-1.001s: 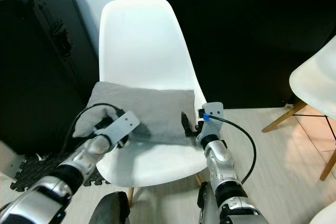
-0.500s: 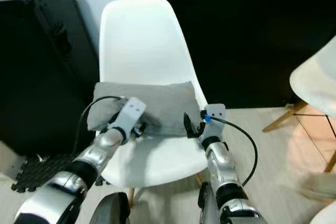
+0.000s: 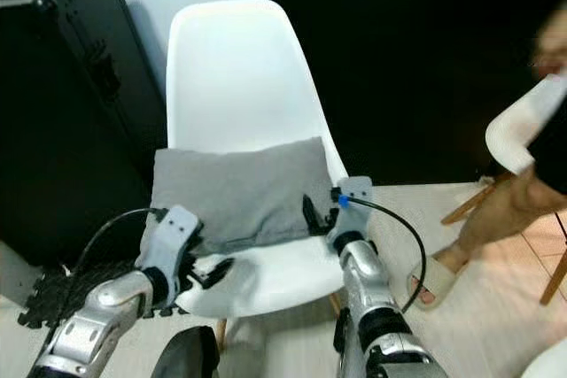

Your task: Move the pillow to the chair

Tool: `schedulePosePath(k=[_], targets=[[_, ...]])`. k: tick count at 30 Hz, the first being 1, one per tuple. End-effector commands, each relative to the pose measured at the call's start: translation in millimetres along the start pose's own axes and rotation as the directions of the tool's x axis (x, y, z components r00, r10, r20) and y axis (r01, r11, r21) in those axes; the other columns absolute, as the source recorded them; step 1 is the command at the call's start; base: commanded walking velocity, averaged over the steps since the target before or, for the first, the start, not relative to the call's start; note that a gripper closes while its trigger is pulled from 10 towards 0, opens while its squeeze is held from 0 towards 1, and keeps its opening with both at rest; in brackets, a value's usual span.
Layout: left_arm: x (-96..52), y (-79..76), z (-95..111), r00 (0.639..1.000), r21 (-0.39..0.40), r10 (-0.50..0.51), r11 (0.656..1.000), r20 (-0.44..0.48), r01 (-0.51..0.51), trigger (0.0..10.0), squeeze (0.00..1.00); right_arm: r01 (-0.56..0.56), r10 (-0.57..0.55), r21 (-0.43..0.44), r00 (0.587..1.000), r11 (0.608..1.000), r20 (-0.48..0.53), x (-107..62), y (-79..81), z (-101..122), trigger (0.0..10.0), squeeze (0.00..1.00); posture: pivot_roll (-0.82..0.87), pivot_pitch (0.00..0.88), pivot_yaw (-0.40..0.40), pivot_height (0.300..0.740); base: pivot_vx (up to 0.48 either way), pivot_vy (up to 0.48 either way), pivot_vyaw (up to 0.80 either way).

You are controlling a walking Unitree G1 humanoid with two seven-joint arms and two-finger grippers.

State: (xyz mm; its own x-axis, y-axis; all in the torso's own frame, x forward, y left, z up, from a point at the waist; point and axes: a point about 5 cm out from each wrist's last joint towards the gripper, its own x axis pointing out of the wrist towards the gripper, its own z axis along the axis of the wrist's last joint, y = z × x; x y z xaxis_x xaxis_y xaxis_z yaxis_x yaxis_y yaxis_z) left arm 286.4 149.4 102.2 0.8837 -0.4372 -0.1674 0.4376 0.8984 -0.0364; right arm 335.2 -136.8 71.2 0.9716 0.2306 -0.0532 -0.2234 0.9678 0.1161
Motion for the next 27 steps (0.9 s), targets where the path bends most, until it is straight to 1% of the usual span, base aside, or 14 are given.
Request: schedulePosePath(k=[1,2,3,4,5,6,9,10,11,14,17,22,26,27], targets=[[3.0,17.7,18.9,0.982,-0.086,0.152,0.986,0.110,-0.143,10.0,0.00,0.006,-0.006,0.002,1.000,1.000,-0.018,0.3,0.8,-2.6,10.0,0.00,0.10,0.055,-0.029,0.560,0.000,0.000,0.00],[6.1,24.2,26.4,0.954,-0.167,0.263,0.957,0.143,-0.239,10.0,0.00,0.021,-0.021,0.000,1.000,1.000,-0.014,0.4,0.2,-2.2,10.0,0.00,0.10,0.053,-0.030,0.560,0.000,0.000,0.00],[9.1,30.6,31.2,0.907,-0.221,0.392,0.908,0.153,-0.355,10.0,0.00,0.037,-0.037,-0.002,0.999,0.999,-0.011,0.5,0.0,-2.1,10.0,0.00,0.09,0.048,-0.029,0.560,0.000,0.000,0.00],[12.0,29.7,30.1,0.893,-0.133,0.424,0.904,0.150,-0.407,10.0,0.00,0.043,-0.043,-0.007,0.999,0.999,0.002,0.9,0.5,-0.5,10.0,0.00,0.08,0.047,-0.028,0.560,0.000,0.000,0.00],[12.0,29.7,30.1,0.893,-0.133,0.424,0.904,0.150,-0.407,10.0,0.00,0.043,-0.043,-0.007,0.999,0.999,0.002,0.9,0.5,-0.5,10.0,0.00,0.08,0.047,-0.028,0.560,0.000,0.000,0.00],[13.4,27.6,28.5,0.891,-0.068,0.430,0.903,0.144,-0.425,10.0,0.00,0.050,-0.050,-0.011,0.999,0.999,0.014,1.2,0.7,1.1,10.0,0.00,0.08,0.045,-0.028,0.560,0.000,0.000,0.00],[7.4,27.6,22.4,0.866,0.050,0.472,0.873,0.162,-0.485,10.0,0.00,0.063,-0.062,-0.016,0.997,0.998,0.041,2.1,-1.0,6.0,10.0,0.00,0.07,0.035,-0.021,0.560,0.000,0.000,0.00],[7.4,27.6,22.4,0.866,0.050,0.472,0.873,0.162,-0.485,10.0,0.00,0.063,-0.062,-0.016,0.997,0.998,0.041,2.1,-1.0,6.0,10.0,0.00,0.07,0.035,-0.021,0.560,0.000,0.000,0.00],[4.7,29.2,19.3,0.856,0.084,0.490,0.858,0.165,-0.507,10.0,0.00,0.059,-0.059,-0.008,0.997,0.998,0.044,2.1,-1.5,6.7,10.0,0.00,0.07,0.034,-0.020,0.560,0.000,0.000,0.00],[-1.6,36.3,6.5,0.823,0.075,0.556,0.821,0.119,-0.566,10.0,0.00,0.038,-0.038,0.002,0.998,0.999,0.050,2.2,-1.4,7.7,10.0,0.00,0.07,0.024,-0.022,0.560,0.000,0.000,0.00],[-3.9,38.5,0.6,0.812,0.042,0.576,0.813,0.091,-0.581,10.0,0.00,0.017,-0.017,-0.001,0.998,1.000,0.053,2.6,0.1,8.2,10.0,0.00,0.07,0.018,-0.027,0.560,0.000,0.000,0.00],[-1.6,36.6,-4.8,0.812,0.043,0.577,0.812,0.085,-0.582,10.0,0.00,0.000,0.000,-0.005,0.999,1.000,0.049,3.3,1.5,7.3,10.0,0.00,0.09,0.000,-0.030,0.565,0.000,0.000,0.00],[2.6,35.8,-3.5,0.829,0.037,0.553,0.830,0.082,-0.557,10.0,0.00,-0.006,0.006,-0.007,0.999,1.000,0.050,7.1,3.7,11.0,10.0,0.00,0.08,0.009,-0.027,0.580,0.000,0.000,0.00],[6.7,35.0,-2.0,0.849,0.071,0.520,0.847,0.090,-0.526,10.0,0.00,-0.031,0.033,-0.029,0.998,0.999,0.059,10.8,7.7,16.1,10.0,0.00,0.08,0.000,-0.024,0.590,0.000,0.000,0.00]])
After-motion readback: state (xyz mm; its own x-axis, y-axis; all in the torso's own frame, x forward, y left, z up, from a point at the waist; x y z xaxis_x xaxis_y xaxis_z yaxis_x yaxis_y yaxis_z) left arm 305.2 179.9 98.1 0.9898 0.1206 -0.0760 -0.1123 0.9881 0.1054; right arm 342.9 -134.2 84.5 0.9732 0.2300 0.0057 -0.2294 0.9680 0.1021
